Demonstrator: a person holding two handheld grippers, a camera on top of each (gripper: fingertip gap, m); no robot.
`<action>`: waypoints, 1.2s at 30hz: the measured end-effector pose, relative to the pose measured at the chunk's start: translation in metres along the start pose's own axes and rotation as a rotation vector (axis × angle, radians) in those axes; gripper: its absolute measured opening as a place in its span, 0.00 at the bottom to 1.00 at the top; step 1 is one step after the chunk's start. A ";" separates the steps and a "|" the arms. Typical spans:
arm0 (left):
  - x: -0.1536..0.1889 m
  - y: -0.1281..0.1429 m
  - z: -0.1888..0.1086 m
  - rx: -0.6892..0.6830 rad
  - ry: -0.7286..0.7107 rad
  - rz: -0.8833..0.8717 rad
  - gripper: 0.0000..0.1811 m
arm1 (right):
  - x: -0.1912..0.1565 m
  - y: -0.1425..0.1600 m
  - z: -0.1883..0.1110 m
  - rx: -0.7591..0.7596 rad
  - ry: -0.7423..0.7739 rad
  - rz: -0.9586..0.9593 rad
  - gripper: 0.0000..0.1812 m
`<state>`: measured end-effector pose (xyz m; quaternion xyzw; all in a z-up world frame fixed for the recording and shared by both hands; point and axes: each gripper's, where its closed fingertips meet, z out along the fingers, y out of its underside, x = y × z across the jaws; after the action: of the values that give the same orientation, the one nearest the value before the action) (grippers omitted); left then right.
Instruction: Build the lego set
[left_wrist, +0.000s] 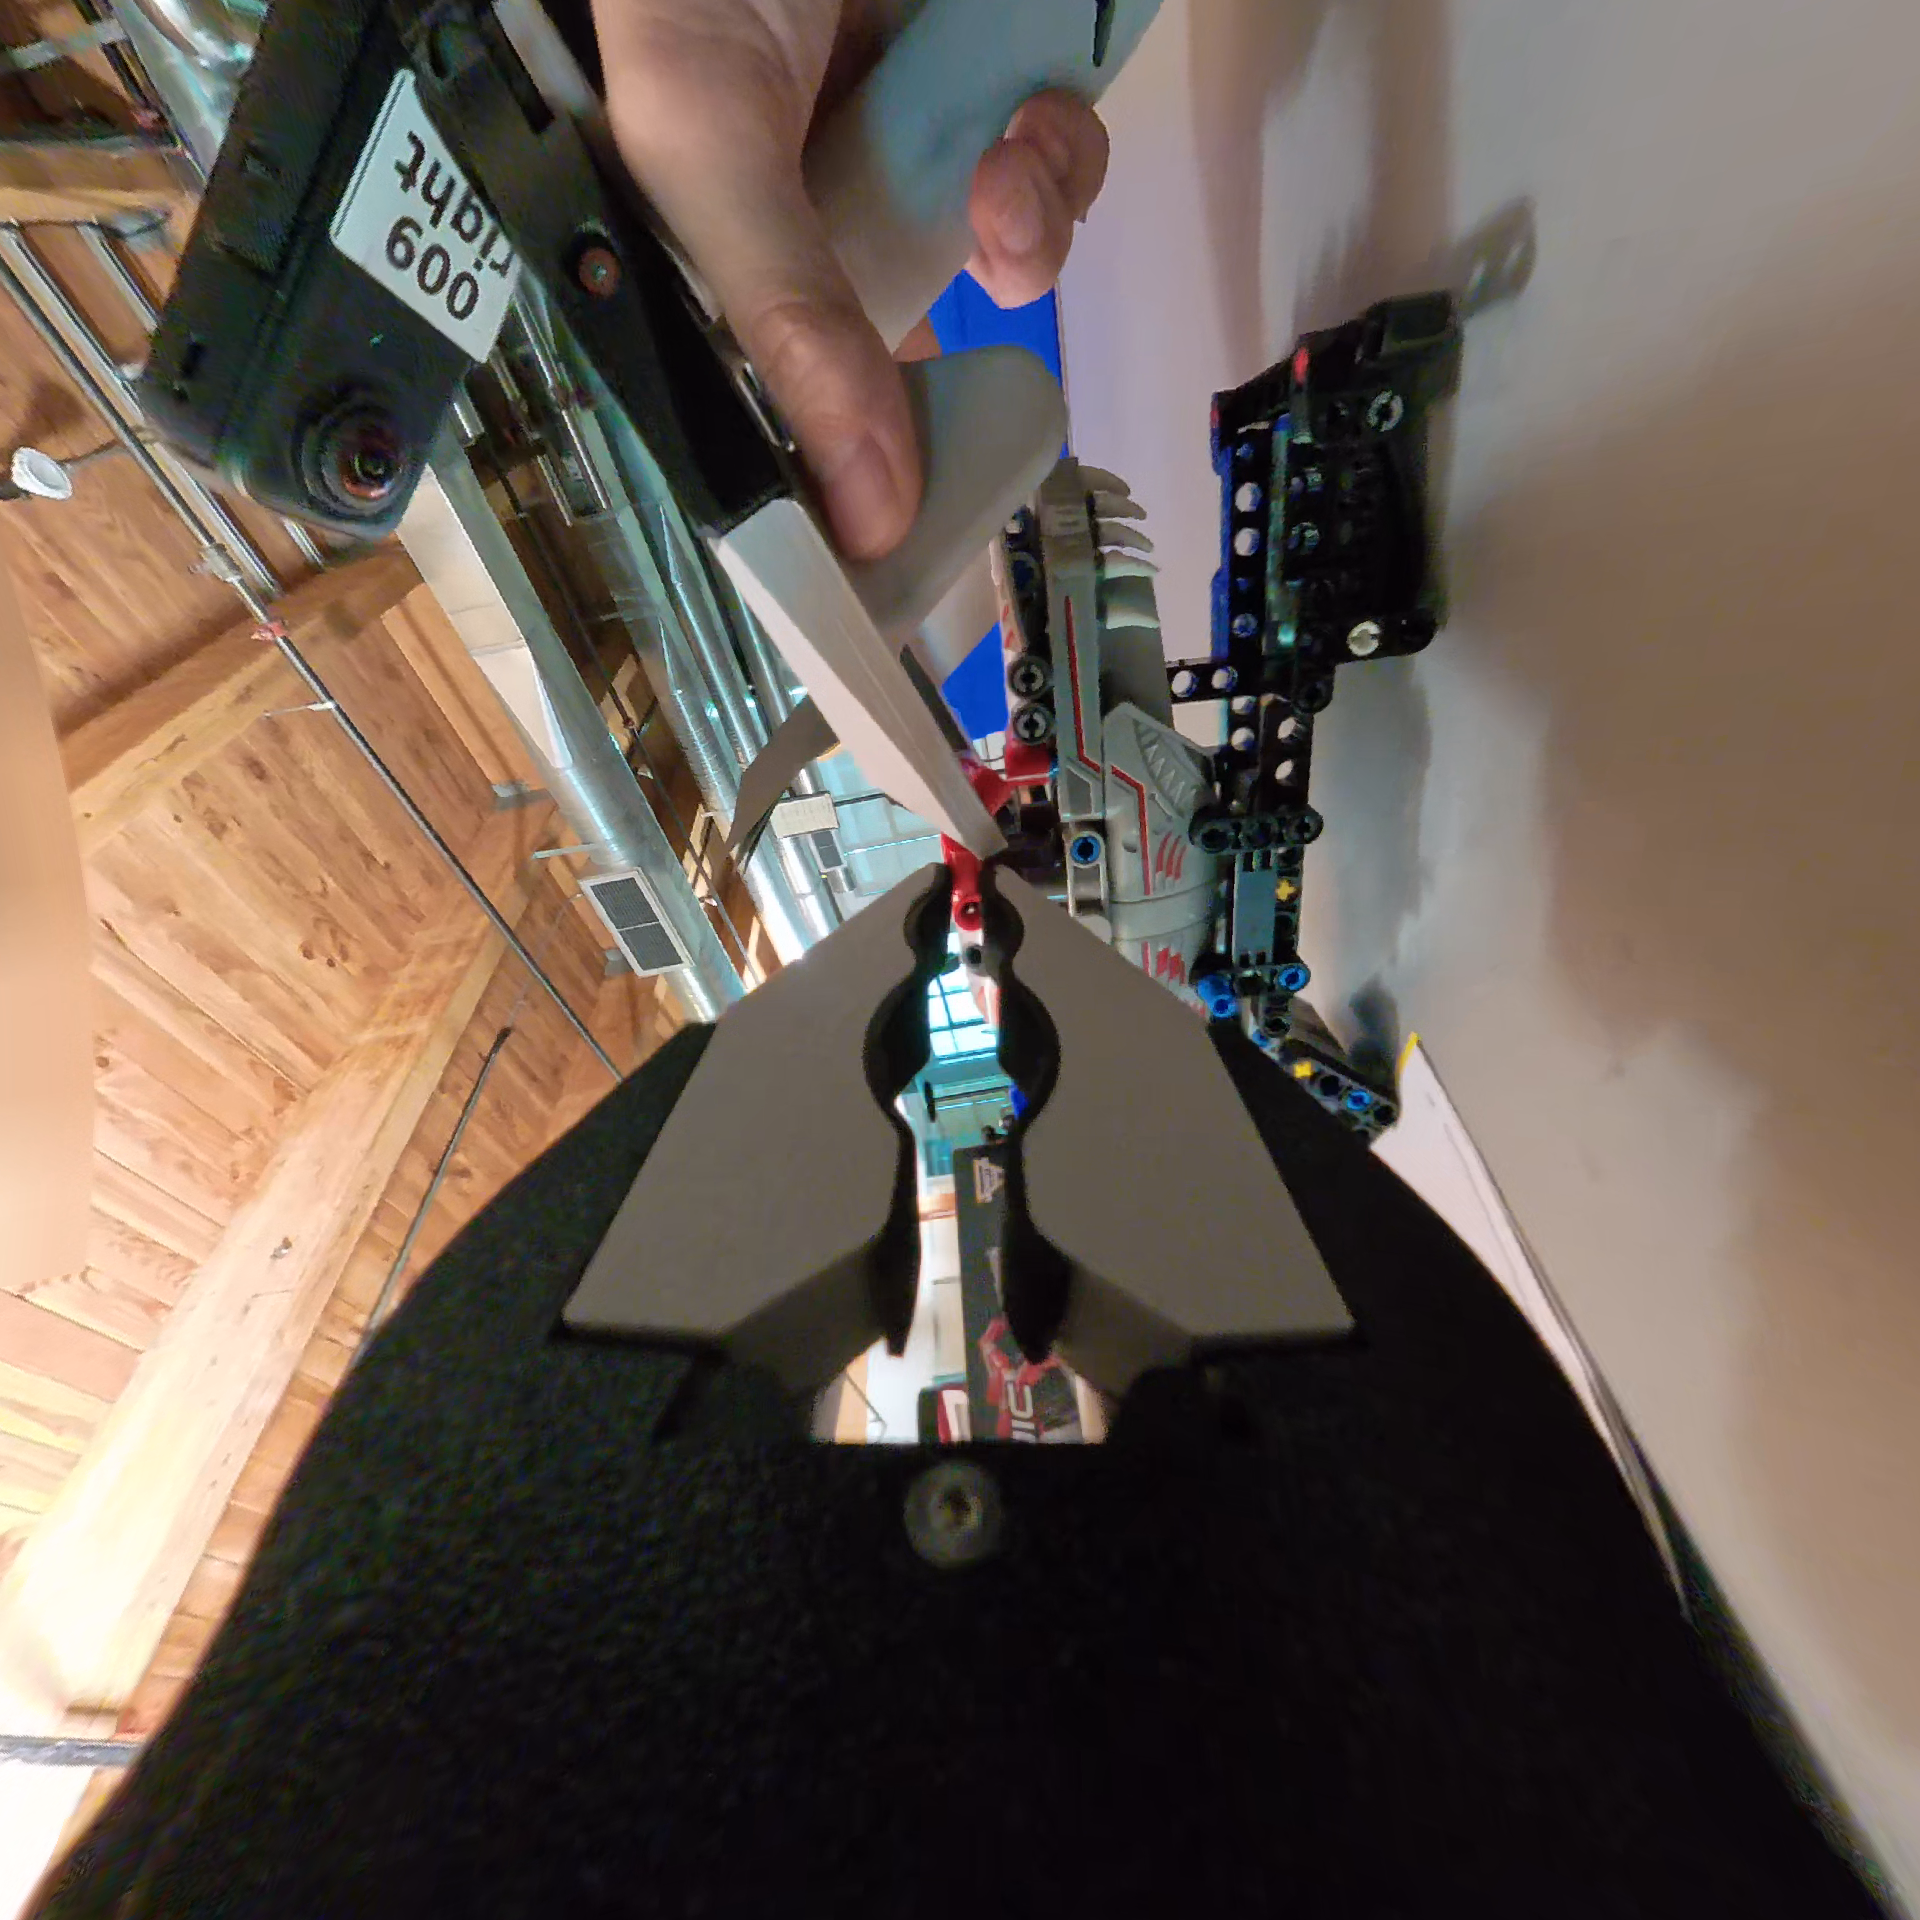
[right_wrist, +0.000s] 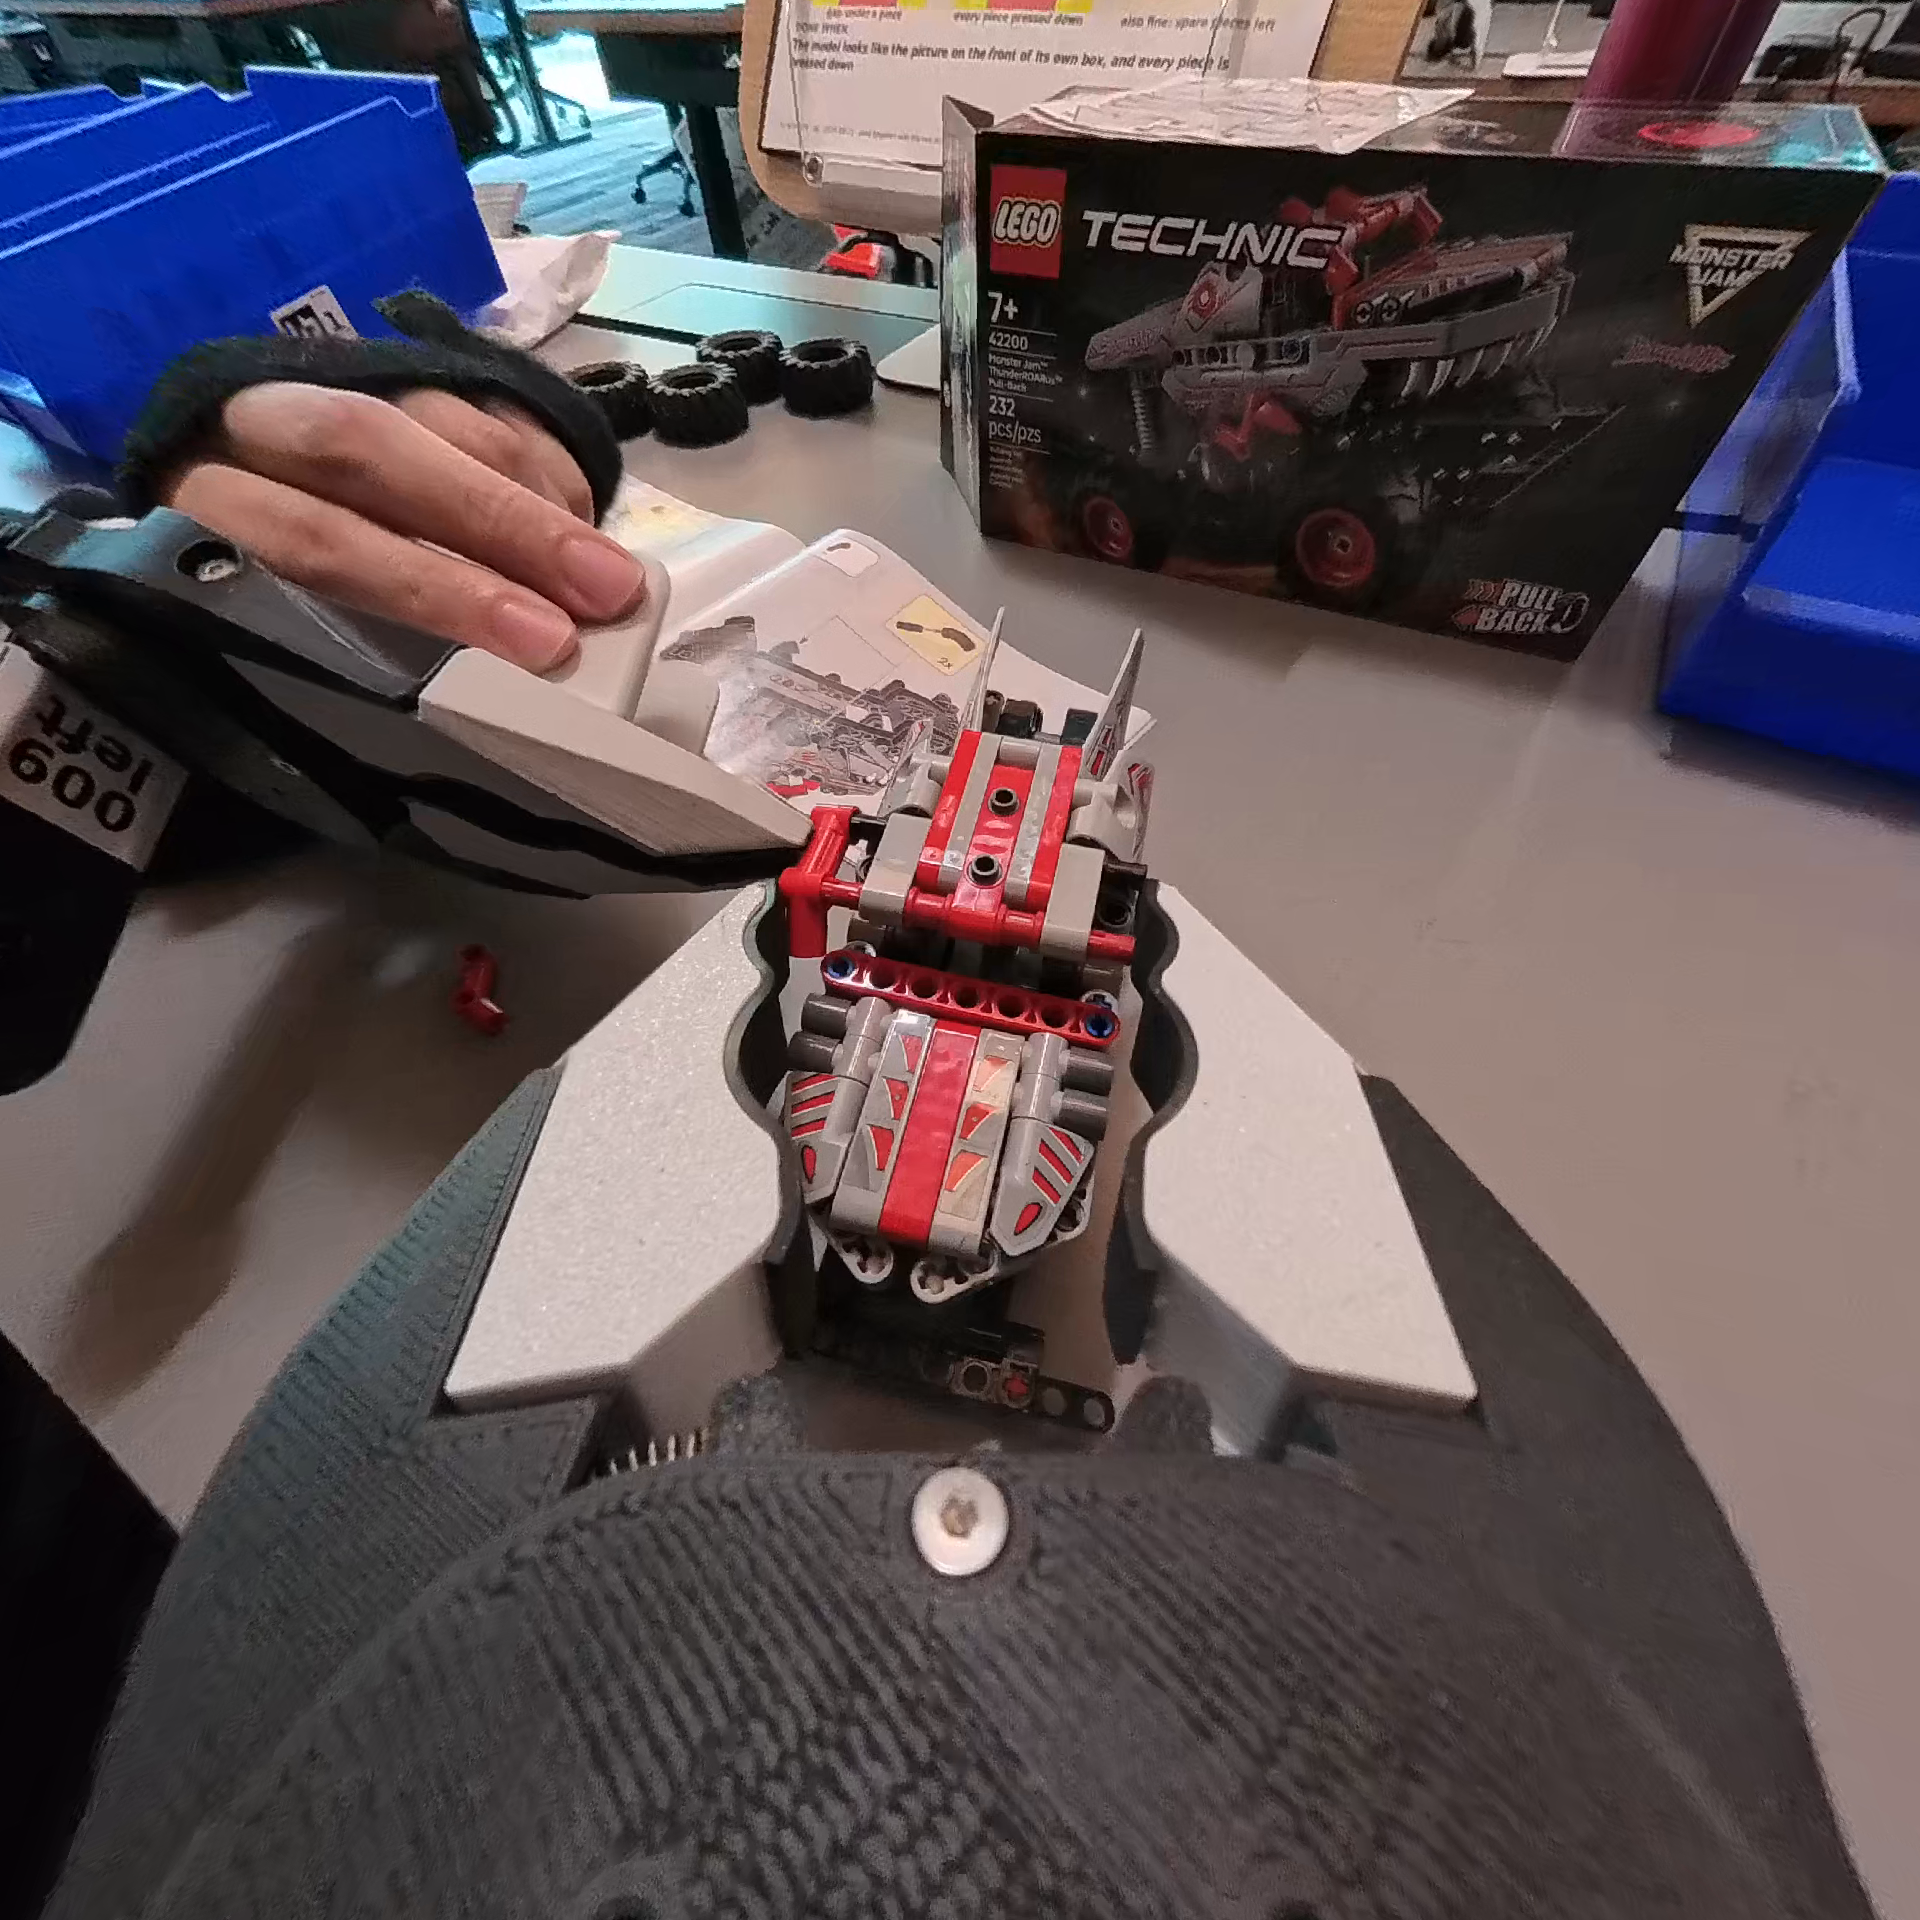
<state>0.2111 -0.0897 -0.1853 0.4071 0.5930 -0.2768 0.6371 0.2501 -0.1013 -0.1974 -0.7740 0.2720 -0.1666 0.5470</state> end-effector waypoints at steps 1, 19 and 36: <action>0.000 0.000 0.000 0.001 -0.006 0.017 0.01 | 0.000 0.000 -0.001 -0.001 -0.003 0.004 0.37; -0.001 0.004 0.011 -0.005 -0.005 -0.072 0.03 | -0.001 -0.001 -0.004 -0.003 -0.030 0.032 0.35; 0.000 0.006 0.006 0.062 0.140 -0.337 0.02 | -0.033 -0.011 -0.025 0.055 0.105 -0.331 0.22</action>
<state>0.2188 -0.0916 -0.1847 0.3395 0.6872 -0.3687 0.5260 0.2127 -0.0970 -0.1768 -0.7831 0.1645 -0.3020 0.5181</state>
